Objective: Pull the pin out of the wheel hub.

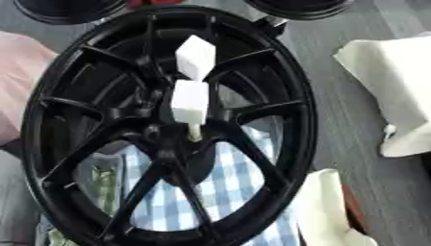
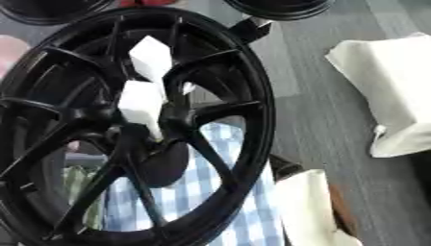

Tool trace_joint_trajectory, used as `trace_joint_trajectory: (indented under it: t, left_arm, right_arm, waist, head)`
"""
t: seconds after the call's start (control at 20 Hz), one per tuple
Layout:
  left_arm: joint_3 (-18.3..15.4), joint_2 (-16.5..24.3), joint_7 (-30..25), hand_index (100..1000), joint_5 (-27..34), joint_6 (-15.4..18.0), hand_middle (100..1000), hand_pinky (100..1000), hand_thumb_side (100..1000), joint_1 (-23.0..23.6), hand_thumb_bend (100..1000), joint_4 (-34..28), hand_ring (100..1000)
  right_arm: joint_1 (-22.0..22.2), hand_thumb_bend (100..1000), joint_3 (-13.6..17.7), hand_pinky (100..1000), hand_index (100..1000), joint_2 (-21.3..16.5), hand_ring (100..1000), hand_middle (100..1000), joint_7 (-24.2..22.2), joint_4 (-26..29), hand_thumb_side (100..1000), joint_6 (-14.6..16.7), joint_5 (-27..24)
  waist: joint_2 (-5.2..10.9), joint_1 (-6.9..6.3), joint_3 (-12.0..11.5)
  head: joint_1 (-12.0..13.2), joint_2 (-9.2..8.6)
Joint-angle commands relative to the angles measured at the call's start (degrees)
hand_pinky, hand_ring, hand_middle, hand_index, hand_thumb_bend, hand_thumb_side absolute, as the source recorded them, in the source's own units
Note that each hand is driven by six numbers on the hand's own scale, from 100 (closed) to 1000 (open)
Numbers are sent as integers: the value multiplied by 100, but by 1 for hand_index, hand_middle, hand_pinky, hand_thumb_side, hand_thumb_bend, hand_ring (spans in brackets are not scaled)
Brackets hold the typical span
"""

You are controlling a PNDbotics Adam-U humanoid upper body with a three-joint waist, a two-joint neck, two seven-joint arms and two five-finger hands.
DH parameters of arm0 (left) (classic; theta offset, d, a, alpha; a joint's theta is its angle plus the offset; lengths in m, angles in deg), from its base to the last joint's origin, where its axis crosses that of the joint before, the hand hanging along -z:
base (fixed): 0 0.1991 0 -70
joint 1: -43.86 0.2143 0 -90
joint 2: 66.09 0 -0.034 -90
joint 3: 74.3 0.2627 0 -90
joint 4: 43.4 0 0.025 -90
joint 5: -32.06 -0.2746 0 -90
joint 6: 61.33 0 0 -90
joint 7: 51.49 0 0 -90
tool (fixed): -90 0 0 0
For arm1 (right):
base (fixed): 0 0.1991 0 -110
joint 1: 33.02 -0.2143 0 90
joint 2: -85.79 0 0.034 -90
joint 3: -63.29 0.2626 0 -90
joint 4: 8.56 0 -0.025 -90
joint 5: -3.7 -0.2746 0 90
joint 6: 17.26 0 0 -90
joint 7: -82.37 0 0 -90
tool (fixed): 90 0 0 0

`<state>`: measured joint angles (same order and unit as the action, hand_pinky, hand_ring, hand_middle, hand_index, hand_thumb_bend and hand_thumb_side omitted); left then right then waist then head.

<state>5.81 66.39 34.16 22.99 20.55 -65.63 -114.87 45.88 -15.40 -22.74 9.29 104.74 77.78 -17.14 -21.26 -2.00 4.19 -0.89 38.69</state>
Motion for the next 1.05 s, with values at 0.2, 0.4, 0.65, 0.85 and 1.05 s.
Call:
trace_joint_trajectory:
  t: [0.2, 0.4, 0.65, 0.85, 1.05]
  left_arm:
    - [-134, 163, -30, 874, 136, 73, 774, 860, 636, -37, 580, -14, 829]
    - [-338, 24, 530, 780, 921, 322, 694, 807, 692, -141, 285, -386, 762]
    - [-645, -274, 1903, 748, 2985, 1063, 664, 778, 723, -180, 186, -1403, 726]
    - [-724, -610, 2774, 761, 4055, 1487, 676, 782, 756, 123, 199, -2210, 735]
    - [-732, -753, 3099, 761, 4280, 1496, 676, 782, 756, 307, 199, -2624, 735]
  right_arm:
    - [-44, 100, 77, 873, 737, -102, 752, 664, -3, 85, 663, 19, -16]
    - [-39, 100, 85, 872, 736, -110, 751, 663, -2, 94, 656, 29, -18]
    - [-56, 100, 94, 871, 737, -132, 751, 663, -10, 127, 642, 57, -6]
    - [-103, 100, 102, 870, 737, -155, 752, 664, -15, 129, 635, 104, -15]
    - [-120, 100, 100, 870, 737, -161, 752, 664, -21, 130, 635, 120, -26]
  waist:
    - [89, -3, -17]
    - [97, 17, -41]
    - [97, 47, -81]
    - [98, 57, -102]
    - [97, 58, -96]
  head:
    - [-4, -42]
    - [-16, -39]
    - [-26, -63]
    - [-31, -87]
    - [-30, -95]
